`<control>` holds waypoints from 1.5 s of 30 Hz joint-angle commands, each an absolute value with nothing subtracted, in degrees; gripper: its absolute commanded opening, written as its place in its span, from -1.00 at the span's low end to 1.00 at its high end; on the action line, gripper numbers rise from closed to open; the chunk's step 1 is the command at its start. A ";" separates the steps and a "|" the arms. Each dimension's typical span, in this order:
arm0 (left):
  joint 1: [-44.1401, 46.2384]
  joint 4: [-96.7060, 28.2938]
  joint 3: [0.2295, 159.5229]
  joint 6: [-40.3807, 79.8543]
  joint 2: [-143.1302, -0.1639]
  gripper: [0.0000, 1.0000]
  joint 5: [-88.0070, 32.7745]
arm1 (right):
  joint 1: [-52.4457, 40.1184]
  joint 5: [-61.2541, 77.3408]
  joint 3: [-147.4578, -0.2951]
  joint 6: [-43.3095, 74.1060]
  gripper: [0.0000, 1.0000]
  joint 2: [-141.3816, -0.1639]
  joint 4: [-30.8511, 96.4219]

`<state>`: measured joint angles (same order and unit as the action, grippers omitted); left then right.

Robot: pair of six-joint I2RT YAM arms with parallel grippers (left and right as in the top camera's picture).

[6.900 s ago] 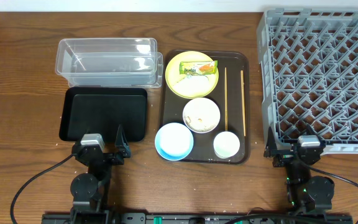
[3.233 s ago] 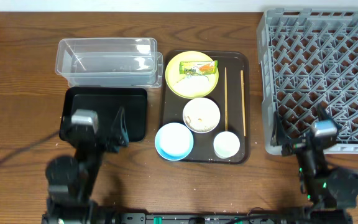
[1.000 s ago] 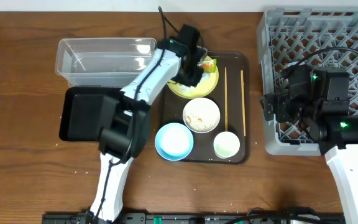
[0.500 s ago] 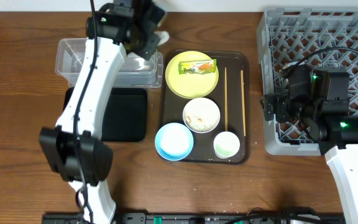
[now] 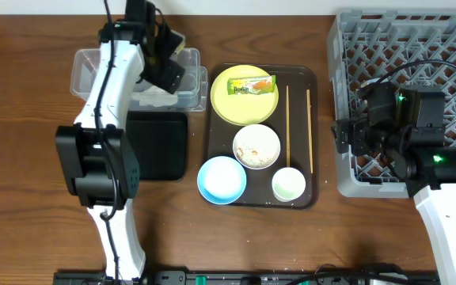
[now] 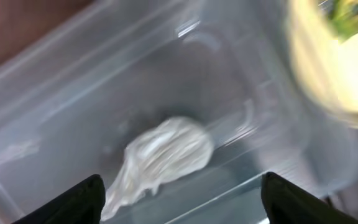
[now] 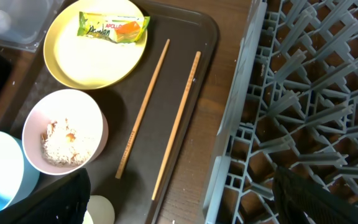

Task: Sort waste into correct bins and load items into the dishwasher rack
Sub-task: 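Return left gripper to plate and grasp the yellow snack wrapper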

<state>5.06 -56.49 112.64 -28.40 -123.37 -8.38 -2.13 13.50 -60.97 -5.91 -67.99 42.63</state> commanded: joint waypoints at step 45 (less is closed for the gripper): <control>23.62 -42.70 114.58 -30.83 -141.25 -0.35 -15.00 | -2.55 13.54 -61.69 -6.48 0.84 -69.25 44.62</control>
<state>23.55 -40.84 114.39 -30.11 -139.13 -14.04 -2.13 13.50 -60.97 -6.09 -68.99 44.58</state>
